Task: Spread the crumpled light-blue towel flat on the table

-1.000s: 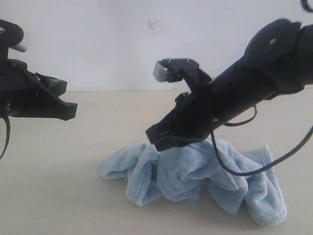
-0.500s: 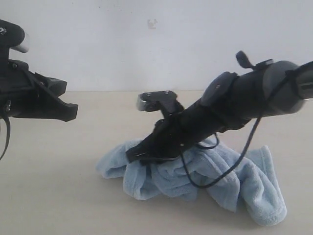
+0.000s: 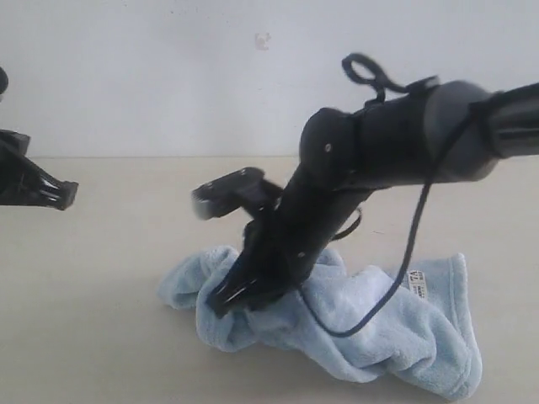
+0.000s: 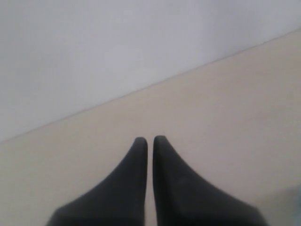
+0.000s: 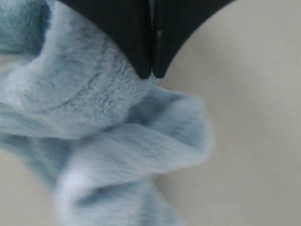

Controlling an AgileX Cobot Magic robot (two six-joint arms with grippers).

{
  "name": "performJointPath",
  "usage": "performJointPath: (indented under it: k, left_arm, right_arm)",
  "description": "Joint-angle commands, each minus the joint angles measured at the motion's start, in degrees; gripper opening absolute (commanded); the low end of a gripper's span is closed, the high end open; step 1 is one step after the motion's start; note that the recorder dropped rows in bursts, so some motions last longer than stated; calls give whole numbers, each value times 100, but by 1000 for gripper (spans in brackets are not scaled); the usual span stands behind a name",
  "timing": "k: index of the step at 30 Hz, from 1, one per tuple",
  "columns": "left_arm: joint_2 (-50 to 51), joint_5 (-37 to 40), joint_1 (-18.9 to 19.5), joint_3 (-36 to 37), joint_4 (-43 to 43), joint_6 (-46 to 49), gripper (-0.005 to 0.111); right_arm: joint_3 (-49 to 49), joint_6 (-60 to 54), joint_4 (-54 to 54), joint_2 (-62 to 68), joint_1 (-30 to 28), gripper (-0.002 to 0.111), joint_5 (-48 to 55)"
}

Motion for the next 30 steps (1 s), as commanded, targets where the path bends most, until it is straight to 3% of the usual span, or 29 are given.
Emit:
performJointPath:
  k: [1, 5, 10, 14, 19, 22, 30]
  left_arm:
    - [-15, -1953, 3, 25, -49, 29, 4]
    - [-15, -3378, 3, -18, 181, 338, 4]
    - [-15, -3438, 3, -121, 181, 479, 4]
    - [-15, -3535, 3, -121, 181, 353, 4]
    - [-15, -3803, 3, -121, 181, -306, 4]
    - [-15, -3910, 3, -108, 181, -556, 4]
    - [-15, -4094, 3, -71, 181, -558, 4]
  right_arm:
    - [-32, 2404, -3130, -556, -492, 0, 578]
    - [-32, 3085, -3903, -885, -940, 0, 1262]
    - [-32, 2876, -3778, -1692, -1026, 0, 1536]
    - [-32, 2542, -3001, -2355, -1026, 0, 2156]
    - [548, 1302, -1417, -2670, -1026, 0, 2931]
    - [1265, 862, -768, -2670, -1026, 0, 2435]
    - [3009, -773, 183, -2662, -1026, 4, -273]
